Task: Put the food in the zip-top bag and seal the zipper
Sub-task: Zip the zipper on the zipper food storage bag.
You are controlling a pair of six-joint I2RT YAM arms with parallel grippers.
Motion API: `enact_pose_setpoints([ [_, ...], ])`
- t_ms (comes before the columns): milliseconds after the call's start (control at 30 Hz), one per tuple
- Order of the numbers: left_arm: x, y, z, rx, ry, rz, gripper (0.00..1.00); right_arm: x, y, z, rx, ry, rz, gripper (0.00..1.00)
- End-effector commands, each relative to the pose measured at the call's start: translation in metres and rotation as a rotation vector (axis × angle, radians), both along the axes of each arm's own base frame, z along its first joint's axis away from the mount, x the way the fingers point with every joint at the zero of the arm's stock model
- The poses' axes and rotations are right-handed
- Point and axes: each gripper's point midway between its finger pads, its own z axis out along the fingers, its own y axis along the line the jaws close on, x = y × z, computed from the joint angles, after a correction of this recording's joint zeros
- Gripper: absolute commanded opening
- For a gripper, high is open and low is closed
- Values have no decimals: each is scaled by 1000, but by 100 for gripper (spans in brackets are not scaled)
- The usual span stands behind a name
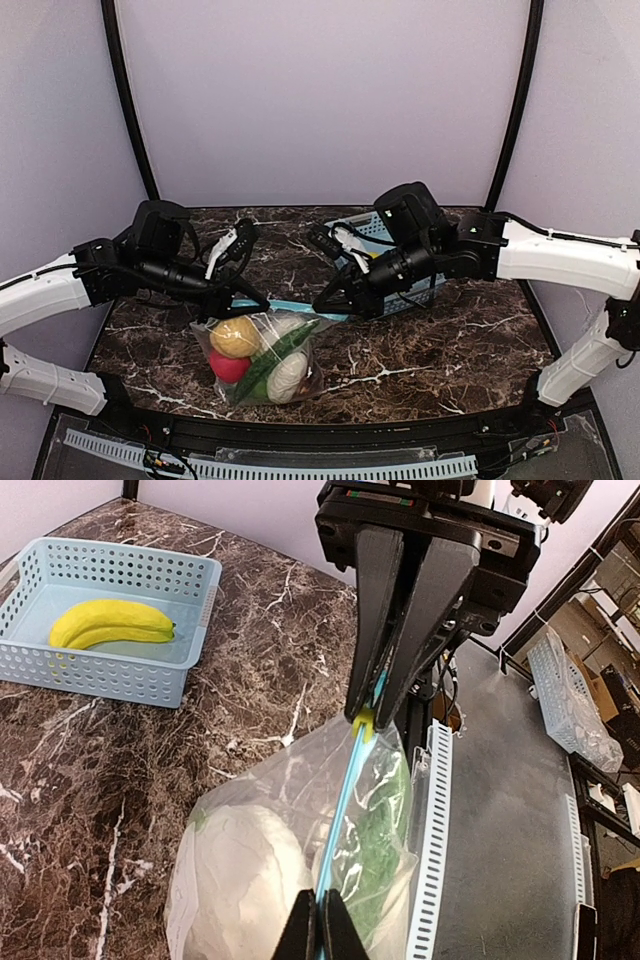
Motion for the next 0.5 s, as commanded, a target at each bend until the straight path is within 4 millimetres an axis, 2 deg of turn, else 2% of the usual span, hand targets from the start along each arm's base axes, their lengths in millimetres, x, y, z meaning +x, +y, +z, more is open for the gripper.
enact_pose_setpoints([
  [0,5,17,7,30,-25,54,1,3,-29,-17,-104,24,-54,0],
  [467,16,26,-3,88,-27,115,1,7,-48,-20,-121,16,-108,0],
])
